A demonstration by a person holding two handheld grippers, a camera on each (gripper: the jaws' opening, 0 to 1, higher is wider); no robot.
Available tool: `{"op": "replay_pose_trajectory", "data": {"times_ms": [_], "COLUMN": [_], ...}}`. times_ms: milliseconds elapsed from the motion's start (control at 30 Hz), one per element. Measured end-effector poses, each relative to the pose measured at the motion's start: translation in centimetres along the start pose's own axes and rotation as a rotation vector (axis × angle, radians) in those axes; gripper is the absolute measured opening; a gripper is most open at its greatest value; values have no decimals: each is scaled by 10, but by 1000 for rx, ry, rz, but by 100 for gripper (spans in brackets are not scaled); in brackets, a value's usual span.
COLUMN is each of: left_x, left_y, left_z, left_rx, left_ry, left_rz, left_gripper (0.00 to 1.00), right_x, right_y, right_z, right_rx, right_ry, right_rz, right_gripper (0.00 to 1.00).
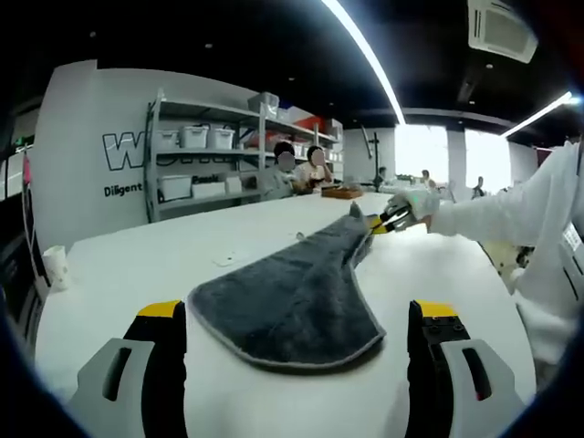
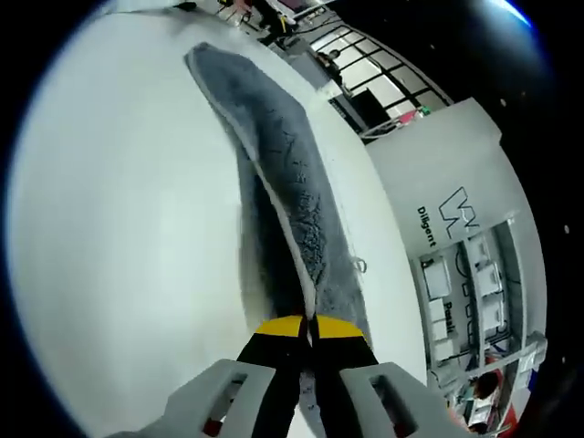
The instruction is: Open the folded towel by lifting each exposed corner and separating the folded layers until the towel lies flat within the target outline without major curled edges
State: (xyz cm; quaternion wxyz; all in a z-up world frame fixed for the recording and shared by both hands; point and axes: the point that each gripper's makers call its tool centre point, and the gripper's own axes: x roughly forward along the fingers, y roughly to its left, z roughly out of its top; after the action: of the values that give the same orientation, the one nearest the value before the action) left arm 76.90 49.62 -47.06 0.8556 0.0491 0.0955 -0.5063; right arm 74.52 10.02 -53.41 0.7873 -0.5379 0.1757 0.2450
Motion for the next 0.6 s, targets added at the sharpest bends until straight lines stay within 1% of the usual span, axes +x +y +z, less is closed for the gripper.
{"op": "replay_pose_trajectory", "data": {"times_ms": [167, 200, 333, 433, 600], "left_x": [1, 2, 2, 3, 5], "left_y": [0, 0, 1, 2, 3], "left_z": [-3, -4, -5, -8, -10], "left_rx": [-4, -4, -7, -13, -18], "left_ry": [9, 9, 10, 18, 23], "left_rz": [2, 2, 2, 5, 3], "left_gripper": [99, 99, 99, 99, 99], "right_x": [-19, -27, -44, -53, -65], "right_y": [13, 17, 28, 35, 49], "right_z": [-3, -3, -1, 0, 4], "right_rx": [11, 18, 28, 0, 38], "right_ry": [5, 6, 2, 0, -10], "right_rz": [6, 6, 3, -12, -16], "right_gripper": [0, 0, 0, 0, 0]}}
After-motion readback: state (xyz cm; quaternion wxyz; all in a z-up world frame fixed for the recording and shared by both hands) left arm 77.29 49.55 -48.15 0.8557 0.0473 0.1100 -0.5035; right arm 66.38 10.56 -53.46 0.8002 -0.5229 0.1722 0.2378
